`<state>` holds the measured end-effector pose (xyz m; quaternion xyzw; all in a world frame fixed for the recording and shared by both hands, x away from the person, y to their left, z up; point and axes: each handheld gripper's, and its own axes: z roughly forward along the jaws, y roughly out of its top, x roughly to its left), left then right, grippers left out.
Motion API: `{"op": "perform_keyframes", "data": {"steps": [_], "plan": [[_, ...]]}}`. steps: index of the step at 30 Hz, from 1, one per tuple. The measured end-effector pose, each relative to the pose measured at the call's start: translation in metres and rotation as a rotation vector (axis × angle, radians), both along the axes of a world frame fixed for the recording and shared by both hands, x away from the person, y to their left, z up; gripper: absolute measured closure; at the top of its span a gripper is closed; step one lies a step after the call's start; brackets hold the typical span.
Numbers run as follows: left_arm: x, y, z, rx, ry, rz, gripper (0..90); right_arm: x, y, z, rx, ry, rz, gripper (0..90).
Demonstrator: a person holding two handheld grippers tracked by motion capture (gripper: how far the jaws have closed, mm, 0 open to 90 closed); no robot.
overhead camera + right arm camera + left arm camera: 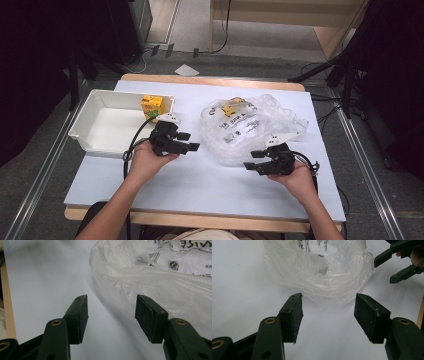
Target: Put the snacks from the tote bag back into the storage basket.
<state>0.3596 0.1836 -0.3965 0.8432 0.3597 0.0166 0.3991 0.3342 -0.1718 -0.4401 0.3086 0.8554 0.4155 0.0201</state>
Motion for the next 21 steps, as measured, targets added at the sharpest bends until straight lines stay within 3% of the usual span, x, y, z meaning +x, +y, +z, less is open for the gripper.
{"op": "perform_keyframes", "data": {"steps": [16, 21], "plan": [[-0.013, -0.018, -0.018, 0.023, -0.009, -0.046, 41.2, -0.001, 0.002, 0.0, 0.008, 0.006, 0.014, 44.9], [-0.015, -0.023, -0.022, 0.027, -0.033, -0.095, 41.1, -0.001, 0.002, 0.0, 0.009, 0.007, 0.014, 44.9]]}}
